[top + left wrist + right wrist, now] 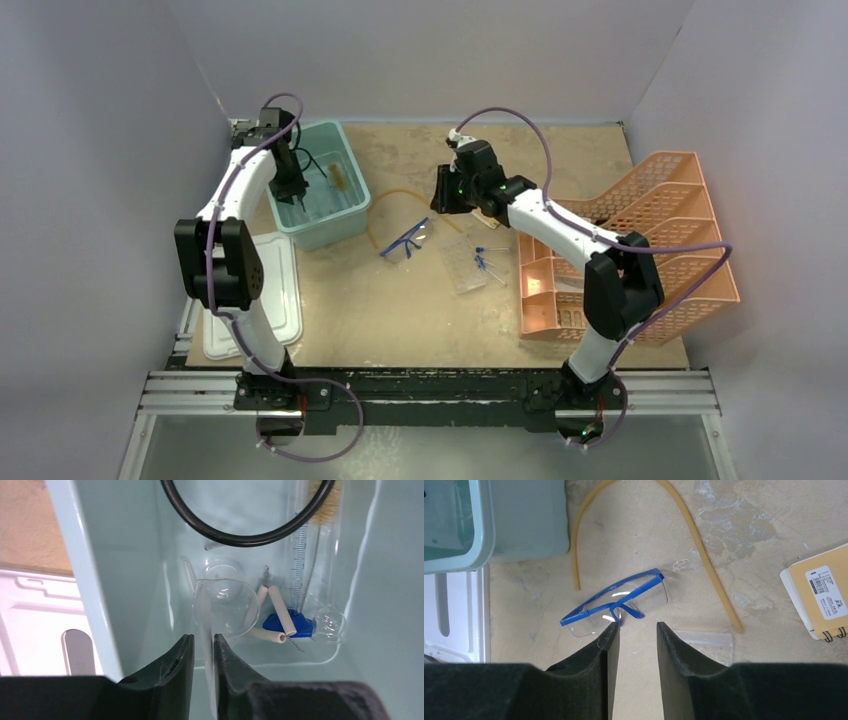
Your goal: Organize the chemistry lab equipment
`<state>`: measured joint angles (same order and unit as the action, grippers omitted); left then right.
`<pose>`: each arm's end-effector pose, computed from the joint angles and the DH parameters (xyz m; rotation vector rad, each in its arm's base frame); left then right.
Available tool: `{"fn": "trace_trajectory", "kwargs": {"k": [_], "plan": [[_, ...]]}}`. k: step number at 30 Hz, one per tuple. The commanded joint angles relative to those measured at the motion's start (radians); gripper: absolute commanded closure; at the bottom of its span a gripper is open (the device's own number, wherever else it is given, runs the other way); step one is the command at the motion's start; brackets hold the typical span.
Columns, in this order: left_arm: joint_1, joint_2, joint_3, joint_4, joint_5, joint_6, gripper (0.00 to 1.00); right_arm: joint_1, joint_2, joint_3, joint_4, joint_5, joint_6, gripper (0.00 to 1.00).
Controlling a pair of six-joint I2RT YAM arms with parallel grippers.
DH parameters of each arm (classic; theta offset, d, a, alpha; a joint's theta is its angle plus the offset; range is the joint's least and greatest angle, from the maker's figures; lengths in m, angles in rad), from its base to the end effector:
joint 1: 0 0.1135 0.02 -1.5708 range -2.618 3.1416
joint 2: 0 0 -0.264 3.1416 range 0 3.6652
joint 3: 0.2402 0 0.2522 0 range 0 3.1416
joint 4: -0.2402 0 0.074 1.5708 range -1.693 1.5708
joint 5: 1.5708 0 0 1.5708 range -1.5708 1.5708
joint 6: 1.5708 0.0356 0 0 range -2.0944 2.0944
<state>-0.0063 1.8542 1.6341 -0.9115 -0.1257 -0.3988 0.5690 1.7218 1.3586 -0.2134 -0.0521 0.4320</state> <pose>0.3925 0.0020 0.2731 -0.5608 2.6275 0.0450 0.3375 0.2181 0.2838 -0.1829 2.2080 0.6274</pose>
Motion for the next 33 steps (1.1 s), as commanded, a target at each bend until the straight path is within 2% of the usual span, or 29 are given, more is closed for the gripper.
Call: {"fn": "trace_trajectory", "kwargs": {"k": [1, 3, 16, 20, 24, 26, 30, 33], "plan": [[0.006, -0.018, 0.051, -0.030, -0.091, 0.020, 0.77, -0.004, 0.002, 0.059, -0.008, -0.022, -0.032, 0.62], [0.006, -0.026, 0.072, -0.037, -0.104, 0.019, 0.73, -0.004, 0.005, 0.063, -0.012, -0.020, -0.038, 0.59], [0.006, -0.185, 0.135, -0.033, -0.111, 0.011, 0.61, -0.017, 0.044, 0.123, -0.111, 0.075, -0.061, 0.50], [0.006, -0.240, 0.104, 0.000, 0.040, 0.016, 0.60, -0.039, 0.095, 0.157, -0.144, 0.081, -0.067, 0.52], [0.006, -0.300, 0.053, 0.068, 0.219, -0.005, 0.57, -0.063, 0.188, 0.224, -0.173, 0.064, -0.116, 0.59], [0.006, -0.330, 0.026, 0.105, 0.288, -0.016, 0.55, -0.066, 0.242, 0.268, -0.186, 0.054, -0.151, 0.60], [0.006, -0.366, -0.013, 0.165, 0.385, -0.045, 0.52, -0.067, 0.359, 0.406, -0.244, 0.054, -0.203, 0.59], [0.006, -0.381, -0.032, 0.174, 0.398, -0.065, 0.52, -0.065, 0.445, 0.499, -0.267, 0.094, -0.217, 0.57]]}}
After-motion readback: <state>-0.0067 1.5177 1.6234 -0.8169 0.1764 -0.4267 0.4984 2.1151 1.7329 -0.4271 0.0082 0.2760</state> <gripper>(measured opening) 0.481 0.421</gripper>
